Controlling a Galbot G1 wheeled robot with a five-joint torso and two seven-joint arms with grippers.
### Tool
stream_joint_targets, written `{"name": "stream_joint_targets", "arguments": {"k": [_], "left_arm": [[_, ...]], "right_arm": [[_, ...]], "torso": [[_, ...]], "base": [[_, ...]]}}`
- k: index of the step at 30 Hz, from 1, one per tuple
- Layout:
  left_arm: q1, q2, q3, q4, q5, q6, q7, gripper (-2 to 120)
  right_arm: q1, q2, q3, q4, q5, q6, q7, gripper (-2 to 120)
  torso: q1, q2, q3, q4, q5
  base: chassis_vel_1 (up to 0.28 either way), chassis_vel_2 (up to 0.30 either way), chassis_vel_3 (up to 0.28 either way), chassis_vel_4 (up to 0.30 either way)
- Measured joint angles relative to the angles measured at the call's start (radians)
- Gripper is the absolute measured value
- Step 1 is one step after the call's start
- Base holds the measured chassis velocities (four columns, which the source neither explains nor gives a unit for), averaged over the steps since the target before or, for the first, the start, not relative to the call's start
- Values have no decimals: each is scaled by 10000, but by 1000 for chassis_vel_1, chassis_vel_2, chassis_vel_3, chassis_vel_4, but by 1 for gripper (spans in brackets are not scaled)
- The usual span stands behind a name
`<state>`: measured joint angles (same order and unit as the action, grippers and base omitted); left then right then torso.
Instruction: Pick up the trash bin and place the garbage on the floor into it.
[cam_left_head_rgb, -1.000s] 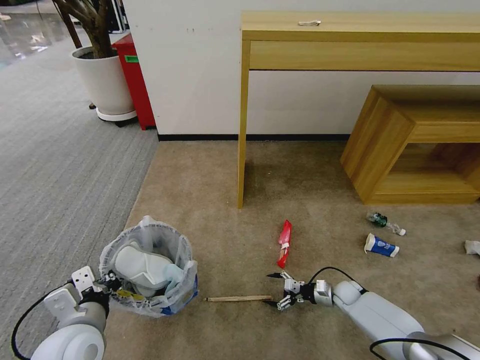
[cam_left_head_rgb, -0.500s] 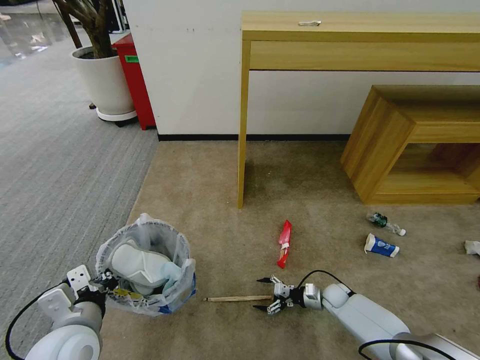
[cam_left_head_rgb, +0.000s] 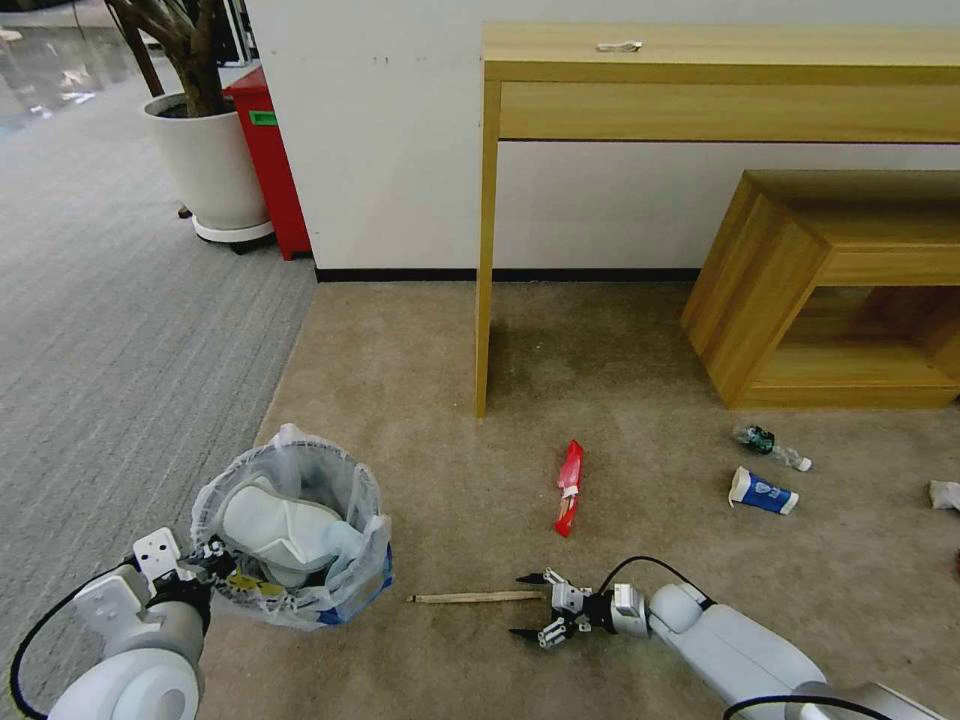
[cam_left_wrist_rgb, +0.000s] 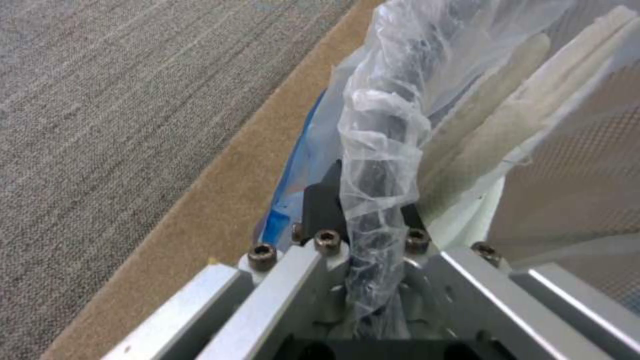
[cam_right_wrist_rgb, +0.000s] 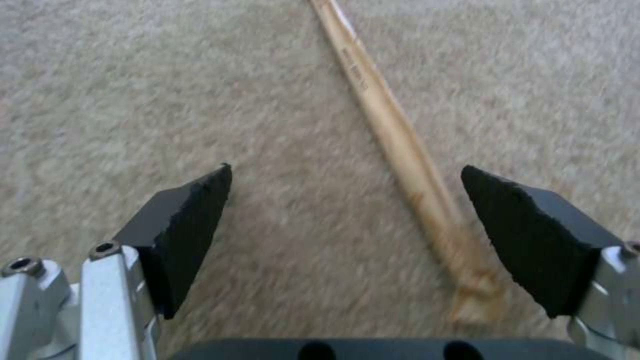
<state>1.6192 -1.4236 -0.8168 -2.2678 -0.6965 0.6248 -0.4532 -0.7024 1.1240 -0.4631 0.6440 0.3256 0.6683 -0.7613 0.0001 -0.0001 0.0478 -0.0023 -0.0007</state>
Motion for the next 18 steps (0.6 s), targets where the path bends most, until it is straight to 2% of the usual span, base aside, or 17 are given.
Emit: {"name": "stream_joint_targets", "arguments": {"k": [18], "left_arm": [[-7,-19,36,26,15,1,-4,0]], "right_arm": [[-112,29,377,-424,-99,144,-33,86]], "torso": [[0,0,0,1,1]], "base": [[0,0,0,0]]}}
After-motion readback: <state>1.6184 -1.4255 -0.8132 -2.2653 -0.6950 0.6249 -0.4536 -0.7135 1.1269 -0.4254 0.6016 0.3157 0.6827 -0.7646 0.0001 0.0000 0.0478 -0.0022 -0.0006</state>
